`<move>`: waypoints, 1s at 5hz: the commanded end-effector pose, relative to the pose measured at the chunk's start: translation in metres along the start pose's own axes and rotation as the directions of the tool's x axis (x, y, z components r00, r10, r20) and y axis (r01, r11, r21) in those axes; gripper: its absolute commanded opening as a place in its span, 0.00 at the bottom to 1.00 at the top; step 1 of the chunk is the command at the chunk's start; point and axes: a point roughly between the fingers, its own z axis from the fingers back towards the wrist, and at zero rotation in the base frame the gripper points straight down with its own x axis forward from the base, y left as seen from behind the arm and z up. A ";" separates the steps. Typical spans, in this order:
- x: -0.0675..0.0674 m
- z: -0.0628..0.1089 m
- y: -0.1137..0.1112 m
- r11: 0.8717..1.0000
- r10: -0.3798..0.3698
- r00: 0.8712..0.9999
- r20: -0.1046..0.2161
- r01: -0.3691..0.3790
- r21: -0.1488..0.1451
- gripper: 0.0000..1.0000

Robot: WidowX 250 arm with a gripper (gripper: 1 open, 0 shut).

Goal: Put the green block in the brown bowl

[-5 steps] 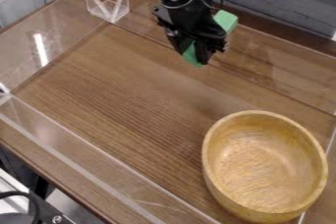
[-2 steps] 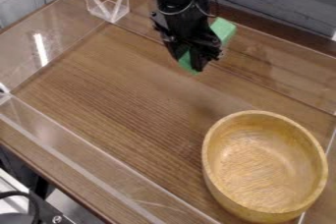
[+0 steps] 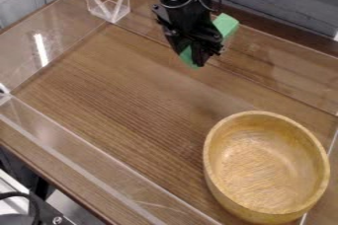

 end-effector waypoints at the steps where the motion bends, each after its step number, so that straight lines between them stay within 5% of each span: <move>1: -0.002 0.028 -0.035 0.999 -0.047 0.997 0.055 0.048 -0.015 0.00; 3: -0.036 0.048 -0.124 0.983 -0.155 0.987 0.038 0.158 -0.097 0.00; 4: -0.051 0.052 -0.163 0.974 -0.193 0.981 0.030 0.196 -0.116 0.00; 5: -0.056 0.045 -0.165 0.977 -0.179 0.984 0.017 0.179 -0.114 0.00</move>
